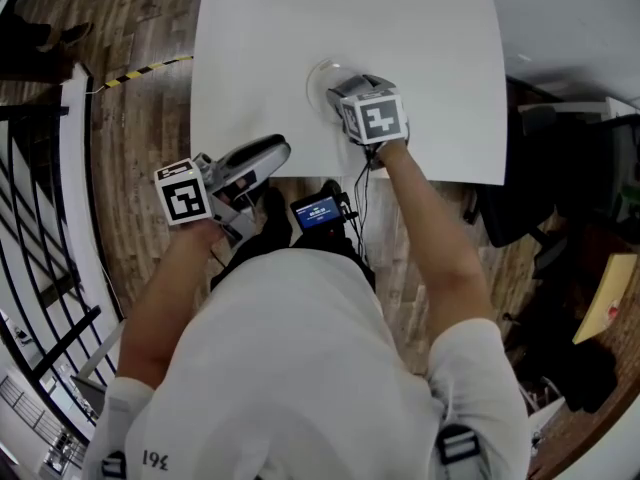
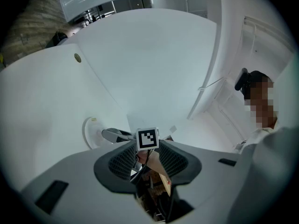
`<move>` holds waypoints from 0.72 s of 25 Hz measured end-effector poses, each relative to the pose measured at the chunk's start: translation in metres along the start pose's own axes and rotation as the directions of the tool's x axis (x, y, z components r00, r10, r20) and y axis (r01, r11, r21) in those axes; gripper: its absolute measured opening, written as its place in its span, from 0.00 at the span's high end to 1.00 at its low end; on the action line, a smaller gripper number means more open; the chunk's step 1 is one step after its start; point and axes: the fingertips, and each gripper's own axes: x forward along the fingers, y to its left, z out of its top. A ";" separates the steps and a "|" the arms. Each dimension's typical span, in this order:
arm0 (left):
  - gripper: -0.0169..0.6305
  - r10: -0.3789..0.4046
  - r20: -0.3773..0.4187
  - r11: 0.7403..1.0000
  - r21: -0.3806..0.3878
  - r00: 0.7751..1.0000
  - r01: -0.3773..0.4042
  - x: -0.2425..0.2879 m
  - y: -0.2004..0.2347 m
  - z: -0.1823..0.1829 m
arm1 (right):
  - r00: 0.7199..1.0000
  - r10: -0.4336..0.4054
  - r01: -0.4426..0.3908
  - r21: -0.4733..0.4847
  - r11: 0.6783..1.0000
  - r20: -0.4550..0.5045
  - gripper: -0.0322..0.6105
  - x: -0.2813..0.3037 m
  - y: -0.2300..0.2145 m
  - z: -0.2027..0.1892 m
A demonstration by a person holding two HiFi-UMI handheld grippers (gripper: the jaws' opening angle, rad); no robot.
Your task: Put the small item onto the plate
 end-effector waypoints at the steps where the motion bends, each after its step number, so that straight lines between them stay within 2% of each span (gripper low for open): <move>1: 0.76 0.003 -0.001 1.000 -0.002 1.000 -0.003 0.000 0.001 0.000 | 1.000 -0.010 0.010 -0.024 1.000 -0.007 0.46 0.004 -0.002 0.002; 7: 0.76 0.020 0.001 1.000 -0.014 1.000 -0.020 -0.001 0.007 0.000 | 0.999 0.012 -0.017 -0.109 0.994 -0.045 0.46 0.030 0.012 0.009; 12: 0.76 0.028 0.011 0.999 -0.018 1.000 -0.028 -0.005 0.008 -0.002 | 0.999 -0.030 0.024 -0.200 0.980 -0.027 0.45 0.043 0.010 0.008; 18: 0.76 0.034 0.016 0.999 -0.019 0.999 -0.034 -0.006 0.008 0.001 | 0.999 -0.038 0.033 -0.206 0.978 -0.020 0.45 0.043 0.006 0.003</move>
